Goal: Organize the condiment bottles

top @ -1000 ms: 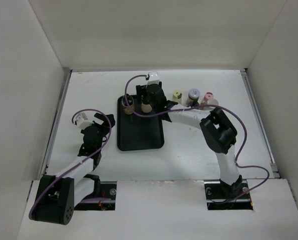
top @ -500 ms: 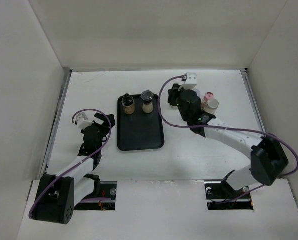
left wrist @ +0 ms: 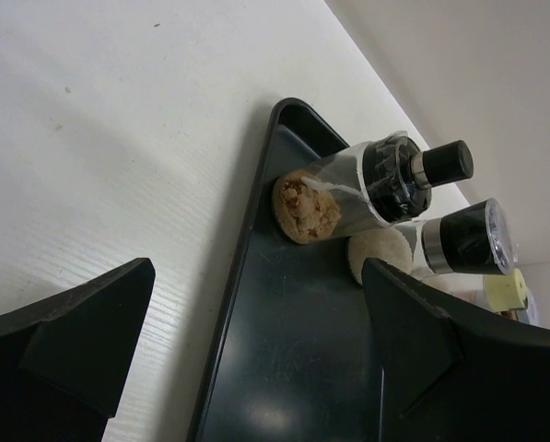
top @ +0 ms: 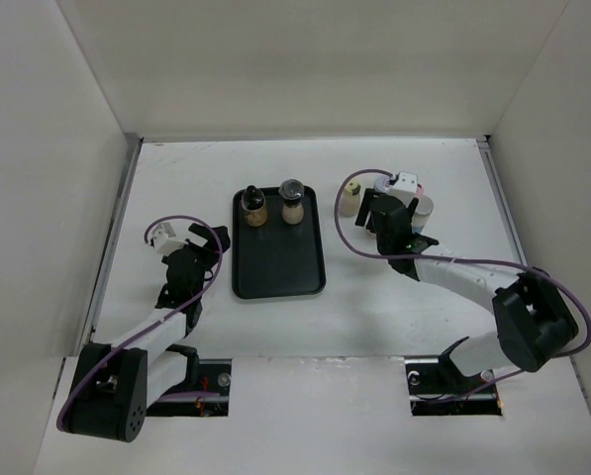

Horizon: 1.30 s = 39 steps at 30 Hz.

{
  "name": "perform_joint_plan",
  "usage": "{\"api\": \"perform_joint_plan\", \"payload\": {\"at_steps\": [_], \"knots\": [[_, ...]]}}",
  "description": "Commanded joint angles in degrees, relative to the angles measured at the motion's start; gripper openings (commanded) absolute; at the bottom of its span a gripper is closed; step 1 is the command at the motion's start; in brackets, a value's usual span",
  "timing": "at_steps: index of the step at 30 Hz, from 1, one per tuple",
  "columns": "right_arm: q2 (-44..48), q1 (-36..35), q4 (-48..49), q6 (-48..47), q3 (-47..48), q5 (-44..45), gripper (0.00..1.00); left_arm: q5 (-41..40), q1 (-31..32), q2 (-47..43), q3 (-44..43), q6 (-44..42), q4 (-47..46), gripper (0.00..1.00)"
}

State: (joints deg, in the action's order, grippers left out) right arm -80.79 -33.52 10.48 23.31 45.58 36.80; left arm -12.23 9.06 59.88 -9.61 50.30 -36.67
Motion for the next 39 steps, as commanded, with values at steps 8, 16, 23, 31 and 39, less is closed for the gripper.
{"api": "perform_joint_plan", "payload": {"at_steps": [8, 16, 23, 31, 39], "knots": [[-7.71, 5.08, -0.20, 2.27, 6.71, 0.73, 0.86, -0.08, 0.30, 0.50, -0.76, -0.29, -3.50, 1.00], [-14.21, 6.84, 0.24, 0.77, 11.10, -2.61, 0.86, 0.19, -0.14, 0.68, -0.68, -0.12, -3.76, 1.00], [-10.54, 4.83, -0.02, -0.54, 9.80, -0.68, 0.53, 0.10, -0.05, 0.59, -0.68, -0.21, -3.76, 1.00], [-0.59, -7.38, -2.13, -2.40, 8.64, 1.09, 0.52, 0.27, 0.21, 0.41, -0.59, 0.23, -3.76, 1.00], [-15.33, -18.37, 3.05, -1.60, 22.95, -7.96, 0.52, -0.96, -1.19, -3.01, 0.82, 0.06, -2.98, 1.00]]}}
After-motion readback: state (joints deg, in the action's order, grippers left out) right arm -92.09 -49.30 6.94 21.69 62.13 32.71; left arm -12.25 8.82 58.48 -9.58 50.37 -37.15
